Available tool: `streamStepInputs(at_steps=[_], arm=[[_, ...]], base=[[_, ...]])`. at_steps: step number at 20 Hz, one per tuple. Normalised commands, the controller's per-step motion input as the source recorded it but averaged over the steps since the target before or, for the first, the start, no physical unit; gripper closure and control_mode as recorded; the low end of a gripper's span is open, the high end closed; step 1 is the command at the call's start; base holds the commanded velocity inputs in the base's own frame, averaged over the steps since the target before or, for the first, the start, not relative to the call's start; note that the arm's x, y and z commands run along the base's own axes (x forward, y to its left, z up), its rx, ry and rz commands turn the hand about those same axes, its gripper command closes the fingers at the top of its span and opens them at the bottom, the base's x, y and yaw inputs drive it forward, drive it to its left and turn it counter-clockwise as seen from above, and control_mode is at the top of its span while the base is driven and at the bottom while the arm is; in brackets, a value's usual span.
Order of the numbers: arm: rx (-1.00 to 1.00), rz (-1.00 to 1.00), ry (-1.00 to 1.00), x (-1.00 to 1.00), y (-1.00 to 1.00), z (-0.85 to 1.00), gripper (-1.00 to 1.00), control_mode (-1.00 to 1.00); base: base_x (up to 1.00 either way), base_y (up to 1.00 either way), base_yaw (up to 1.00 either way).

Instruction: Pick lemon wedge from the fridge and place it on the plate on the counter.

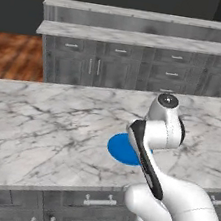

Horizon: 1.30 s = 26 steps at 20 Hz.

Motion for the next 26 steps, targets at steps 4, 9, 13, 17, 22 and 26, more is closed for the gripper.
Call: streamStepInputs(at_steps=[4, 9, 13, 17, 22, 26], arm=[[0.00, 0.00, 0.11, 0.57, 0.00, -0.52, 1.00, -1.00], [0.01, 0.00, 0.10, 0.51, 0.00, -0.46, 1.00, -1.00], [0.00, 0.00, 0.09, 0.45, 0.00, -0.42, 1.00, -1.00], [0.00, 0.00, 0.07, 0.46, 0.00, -0.38, 1.00, -1.00], [0.00, 0.00, 0.06, 0.42, 0.00, -0.34, 1.00, -1.00], [0.00, 0.00, 0.04, 0.27, 0.00, -0.29, -1.00, -1.00]], base=[[0.00, 0.00, 0.00], [0.00, 0.00, 0.00], [0.00, 0.00, 0.00], [0.00, 0.00, 0.00], [0.00, 0.00, 0.00], [0.00, 0.00, 0.00]])
